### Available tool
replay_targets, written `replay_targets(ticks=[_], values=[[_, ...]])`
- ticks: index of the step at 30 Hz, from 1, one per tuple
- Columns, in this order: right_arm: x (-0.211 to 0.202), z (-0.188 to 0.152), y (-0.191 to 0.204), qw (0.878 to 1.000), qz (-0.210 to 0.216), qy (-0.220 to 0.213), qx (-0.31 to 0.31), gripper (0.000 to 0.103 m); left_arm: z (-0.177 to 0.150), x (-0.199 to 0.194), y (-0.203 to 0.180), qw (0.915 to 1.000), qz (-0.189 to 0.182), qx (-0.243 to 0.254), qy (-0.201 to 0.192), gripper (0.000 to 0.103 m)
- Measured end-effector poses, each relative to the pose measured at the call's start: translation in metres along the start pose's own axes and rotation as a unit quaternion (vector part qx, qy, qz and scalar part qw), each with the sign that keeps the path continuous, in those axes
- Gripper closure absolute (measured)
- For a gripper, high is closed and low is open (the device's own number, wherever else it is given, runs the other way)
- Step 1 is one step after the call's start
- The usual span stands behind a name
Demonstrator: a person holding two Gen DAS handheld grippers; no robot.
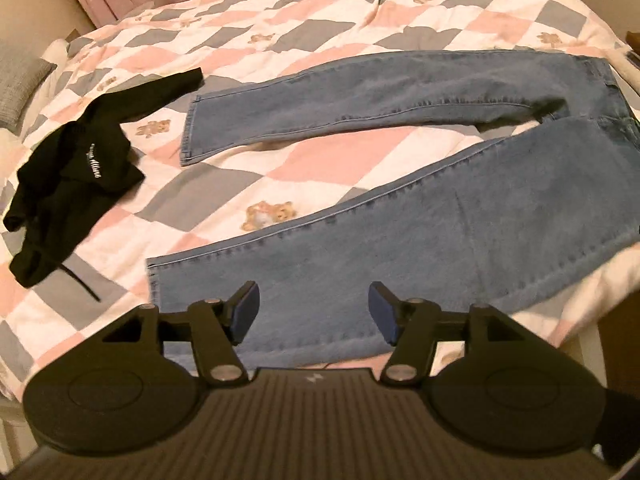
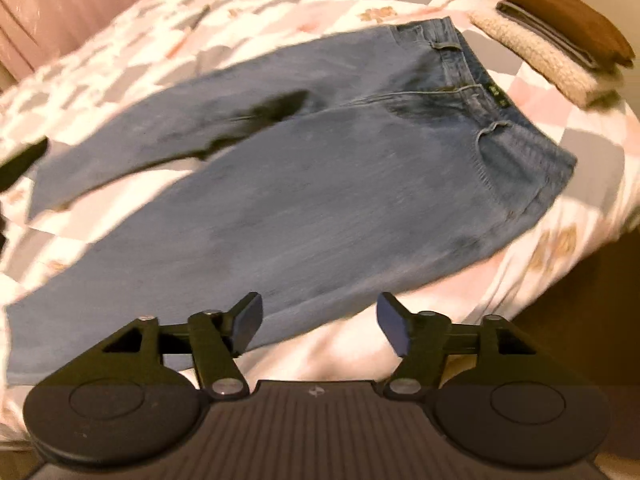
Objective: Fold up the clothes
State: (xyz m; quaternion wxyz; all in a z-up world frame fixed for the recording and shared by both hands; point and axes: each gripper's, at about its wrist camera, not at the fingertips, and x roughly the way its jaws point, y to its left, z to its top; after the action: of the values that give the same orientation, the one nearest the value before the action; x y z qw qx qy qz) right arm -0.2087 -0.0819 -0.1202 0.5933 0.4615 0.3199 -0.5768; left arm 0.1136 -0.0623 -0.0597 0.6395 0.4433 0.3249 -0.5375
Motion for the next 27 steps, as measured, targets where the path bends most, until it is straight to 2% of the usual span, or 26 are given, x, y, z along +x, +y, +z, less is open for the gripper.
replay_targets(ticks=[4,5,10,13,17,27], values=[[-0.035,-0.022,0.019,1.0,-0.014,-0.018,-0.009,0.03,-0.007,-0.022,0.015,0.9996,-0.025,-0.004,-0.009,0.042],[-0.042,-0.025,0.021,1.0,-0.015,-0.019,-0.001,0.03,-0.009,-0.026,0.016,0.9994,-0.031,-0.002,-0.013,0.038],[-0.057,-0.034,0.023,0.999,-0.023,-0.017,0.024,0.029,-0.017,-0.046,0.019,0.9981,-0.053,0.004,-0.031,0.037],[-0.061,-0.039,0.026,0.999,-0.028,-0.016,0.03,0.027,-0.02,-0.055,0.022,0.9979,-0.054,0.0,-0.035,0.036],[-0.062,-0.046,0.031,0.999,-0.032,-0.017,0.032,0.022,-0.026,-0.061,0.027,0.9979,-0.05,0.002,-0.042,0.029],[-0.064,-0.063,0.03,0.998,-0.045,-0.009,0.035,0.015,-0.05,-0.061,0.038,0.9987,-0.042,-0.007,-0.027,0.027]])
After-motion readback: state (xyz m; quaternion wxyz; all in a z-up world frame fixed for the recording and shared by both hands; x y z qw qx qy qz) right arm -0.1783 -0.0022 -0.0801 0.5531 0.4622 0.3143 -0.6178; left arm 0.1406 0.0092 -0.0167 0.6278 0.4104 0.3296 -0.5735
